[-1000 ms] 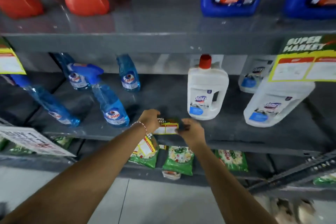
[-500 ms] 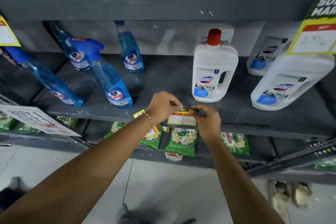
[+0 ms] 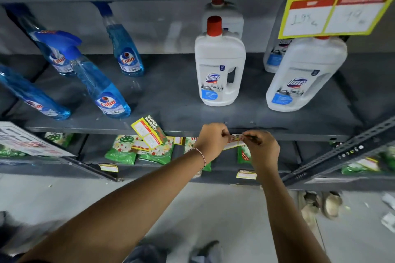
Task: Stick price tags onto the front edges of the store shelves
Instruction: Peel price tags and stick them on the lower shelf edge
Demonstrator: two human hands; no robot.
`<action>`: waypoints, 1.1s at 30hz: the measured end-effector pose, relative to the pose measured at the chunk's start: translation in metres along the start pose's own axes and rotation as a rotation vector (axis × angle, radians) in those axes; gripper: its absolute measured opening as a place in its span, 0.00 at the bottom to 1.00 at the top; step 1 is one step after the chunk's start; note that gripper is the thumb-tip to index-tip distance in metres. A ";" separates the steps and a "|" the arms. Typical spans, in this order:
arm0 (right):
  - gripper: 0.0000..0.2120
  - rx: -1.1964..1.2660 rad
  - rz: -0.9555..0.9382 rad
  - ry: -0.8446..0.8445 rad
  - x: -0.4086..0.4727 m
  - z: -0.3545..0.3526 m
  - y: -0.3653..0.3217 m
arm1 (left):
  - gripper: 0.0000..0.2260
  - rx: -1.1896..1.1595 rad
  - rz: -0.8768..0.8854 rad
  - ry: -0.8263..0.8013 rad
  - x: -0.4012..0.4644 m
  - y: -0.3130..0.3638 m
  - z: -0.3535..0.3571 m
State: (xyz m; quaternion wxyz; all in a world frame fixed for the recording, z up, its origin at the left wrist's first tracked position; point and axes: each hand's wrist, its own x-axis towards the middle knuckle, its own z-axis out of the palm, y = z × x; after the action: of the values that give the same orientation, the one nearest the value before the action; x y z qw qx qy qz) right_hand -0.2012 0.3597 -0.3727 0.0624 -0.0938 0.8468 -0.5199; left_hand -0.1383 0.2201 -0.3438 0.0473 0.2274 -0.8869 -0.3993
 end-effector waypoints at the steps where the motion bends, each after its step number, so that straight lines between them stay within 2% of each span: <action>1: 0.04 -0.008 0.005 0.019 0.001 -0.001 0.003 | 0.04 0.015 0.000 -0.008 0.002 0.001 0.003; 13: 0.03 -0.089 0.051 0.118 0.005 0.002 0.010 | 0.05 0.163 -0.013 -0.018 0.012 0.016 0.011; 18: 0.15 -0.148 0.128 0.242 0.001 -0.003 0.001 | 0.06 0.284 -0.019 -0.029 0.014 0.016 0.003; 20: 0.15 -0.175 0.148 0.265 0.002 -0.006 0.002 | 0.08 0.371 0.041 -0.023 0.013 0.014 0.000; 23: 0.11 -0.182 0.162 0.296 -0.001 -0.008 0.005 | 0.08 0.414 0.203 0.004 0.007 0.004 -0.011; 26: 0.07 -0.159 0.119 0.339 -0.011 -0.004 0.005 | 0.03 0.382 0.296 0.000 0.004 -0.019 -0.042; 29: 0.05 -0.124 0.041 0.307 -0.023 0.008 -0.001 | 0.04 0.453 0.226 -0.003 0.006 -0.054 -0.095; 33: 0.08 -0.078 -0.135 0.187 -0.040 0.037 -0.024 | 0.18 0.480 -0.005 -0.048 0.001 -0.098 -0.169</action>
State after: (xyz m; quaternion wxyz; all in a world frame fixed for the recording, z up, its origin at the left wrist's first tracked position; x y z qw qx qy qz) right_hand -0.1525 0.3255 -0.3676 -0.0558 -0.1038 0.8603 -0.4960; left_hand -0.0591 0.0472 -0.3013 -0.0301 0.2247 -0.9567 -0.1824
